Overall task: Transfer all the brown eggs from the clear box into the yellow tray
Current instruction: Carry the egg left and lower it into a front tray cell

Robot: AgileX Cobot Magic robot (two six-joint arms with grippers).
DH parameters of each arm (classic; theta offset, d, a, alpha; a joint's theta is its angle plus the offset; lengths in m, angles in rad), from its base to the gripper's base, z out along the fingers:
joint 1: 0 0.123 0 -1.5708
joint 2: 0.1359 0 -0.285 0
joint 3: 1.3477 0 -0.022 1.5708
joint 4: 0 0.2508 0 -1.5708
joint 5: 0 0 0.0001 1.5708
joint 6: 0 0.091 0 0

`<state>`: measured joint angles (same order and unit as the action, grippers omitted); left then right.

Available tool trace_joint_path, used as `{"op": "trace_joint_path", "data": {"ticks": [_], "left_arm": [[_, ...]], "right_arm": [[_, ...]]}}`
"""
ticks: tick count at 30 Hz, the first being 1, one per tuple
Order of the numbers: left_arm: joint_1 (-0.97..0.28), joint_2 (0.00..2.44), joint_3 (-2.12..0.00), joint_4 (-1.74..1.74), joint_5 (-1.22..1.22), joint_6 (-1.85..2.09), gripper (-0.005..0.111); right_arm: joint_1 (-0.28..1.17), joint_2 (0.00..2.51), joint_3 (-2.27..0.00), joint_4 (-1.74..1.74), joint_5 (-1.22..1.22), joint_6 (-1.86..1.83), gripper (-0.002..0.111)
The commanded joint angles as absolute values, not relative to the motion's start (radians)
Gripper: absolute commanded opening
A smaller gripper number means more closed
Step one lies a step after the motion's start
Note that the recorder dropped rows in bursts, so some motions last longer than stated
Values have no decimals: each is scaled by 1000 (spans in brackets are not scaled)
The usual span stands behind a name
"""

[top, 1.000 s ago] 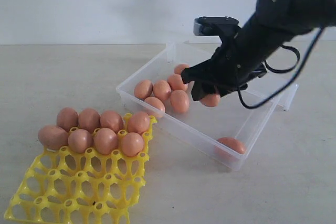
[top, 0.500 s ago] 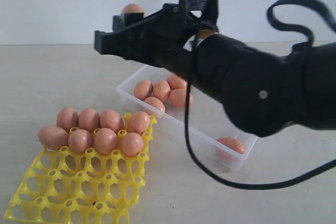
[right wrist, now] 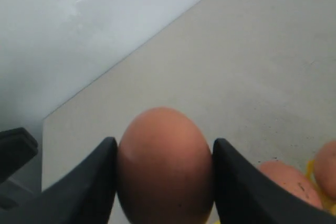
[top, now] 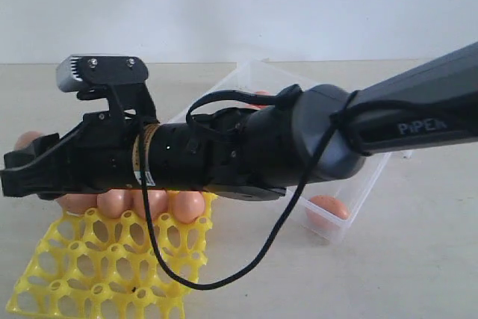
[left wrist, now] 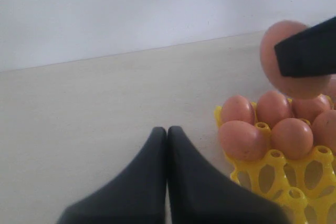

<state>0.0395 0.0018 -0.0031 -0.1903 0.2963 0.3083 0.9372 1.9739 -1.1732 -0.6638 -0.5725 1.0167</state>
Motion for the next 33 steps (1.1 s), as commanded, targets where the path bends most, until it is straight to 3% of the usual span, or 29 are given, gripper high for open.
{"op": "trace_joint_path", "data": {"ticks": [1, 33], "left_arm": [[33, 0, 0, -190, 288, 313, -4], [25, 0, 0, -190, 288, 313, -4]], "right_arm": [[939, 1995, -1211, -758, -605, 1064, 0], [986, 2201, -1296, -716, -458, 1046, 0]]}}
